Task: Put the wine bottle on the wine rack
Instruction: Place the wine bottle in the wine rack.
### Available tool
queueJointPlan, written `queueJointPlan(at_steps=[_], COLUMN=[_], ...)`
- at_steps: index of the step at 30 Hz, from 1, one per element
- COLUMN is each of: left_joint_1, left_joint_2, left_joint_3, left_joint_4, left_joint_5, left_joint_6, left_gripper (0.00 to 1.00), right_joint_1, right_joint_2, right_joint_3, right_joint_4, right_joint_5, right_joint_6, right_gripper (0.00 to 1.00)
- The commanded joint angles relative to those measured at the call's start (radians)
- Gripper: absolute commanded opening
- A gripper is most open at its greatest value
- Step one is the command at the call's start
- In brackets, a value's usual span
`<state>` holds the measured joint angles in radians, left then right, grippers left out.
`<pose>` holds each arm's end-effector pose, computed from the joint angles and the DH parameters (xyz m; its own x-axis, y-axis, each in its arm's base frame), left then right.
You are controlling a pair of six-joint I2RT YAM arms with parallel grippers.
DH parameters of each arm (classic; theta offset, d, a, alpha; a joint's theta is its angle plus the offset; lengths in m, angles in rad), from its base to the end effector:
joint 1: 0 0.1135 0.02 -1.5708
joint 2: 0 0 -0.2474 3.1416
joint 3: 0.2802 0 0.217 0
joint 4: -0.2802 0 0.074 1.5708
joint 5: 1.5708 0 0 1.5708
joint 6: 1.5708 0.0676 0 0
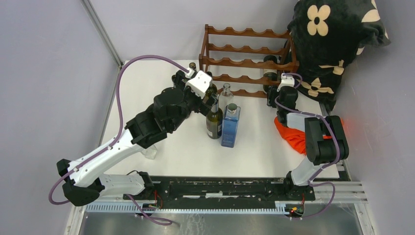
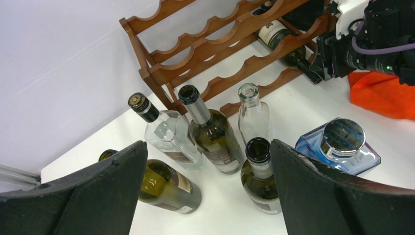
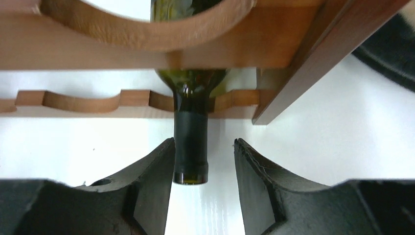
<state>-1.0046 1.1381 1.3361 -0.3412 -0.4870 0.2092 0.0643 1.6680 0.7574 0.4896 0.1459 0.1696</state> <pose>0.1561 -0.1867 0.4189 0.0284 0.2975 -0.9543 0.5024 0.8211 0.2709 0.3478 0.0125 0.1742 -0.3904 0.1422 -0.9096 0.1367 0.9860 0.0955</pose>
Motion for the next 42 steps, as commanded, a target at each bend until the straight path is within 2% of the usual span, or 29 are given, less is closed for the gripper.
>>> queueJointPlan(at_steps=[1,11,21,28,33,42], left_joint_1=[0.005,0.005,0.005,0.005,0.005,0.005], left_joint_2=[-0.026,-0.025,-0.019,0.001,0.003,0.002], left_joint_3=[0.028,0.030,0.042,0.056,0.061,0.064], left_joint_4=[0.043,0.042,0.037,0.039,0.039,0.040], left_joint_5=[0.014,0.014,0.007,0.013,0.014,0.023], left_joint_6=[-0.029,-0.031,-0.028,-0.013,-0.013,-0.020], left_gripper=[1.00,1.00,1.00,1.00,1.00,1.00], right_joint_1=[-0.004,-0.009,-0.012,-0.018,-0.029,-0.029], right_joint_2=[-0.029,0.027,0.088,0.094,0.098,0.115], right_joint_3=[-0.024,-0.008,0.044,0.066,0.095,0.120], right_joint_4=[0.000,-0.015,-0.057,-0.043,-0.020,0.012], right_joint_5=[-0.045,-0.040,-0.062,-0.048,-0.050,-0.023], right_joint_6=[0.006,0.024,0.051,0.054,0.065,0.084], right_gripper=[0.53,0.47,0.45,0.31,0.25,0.24])
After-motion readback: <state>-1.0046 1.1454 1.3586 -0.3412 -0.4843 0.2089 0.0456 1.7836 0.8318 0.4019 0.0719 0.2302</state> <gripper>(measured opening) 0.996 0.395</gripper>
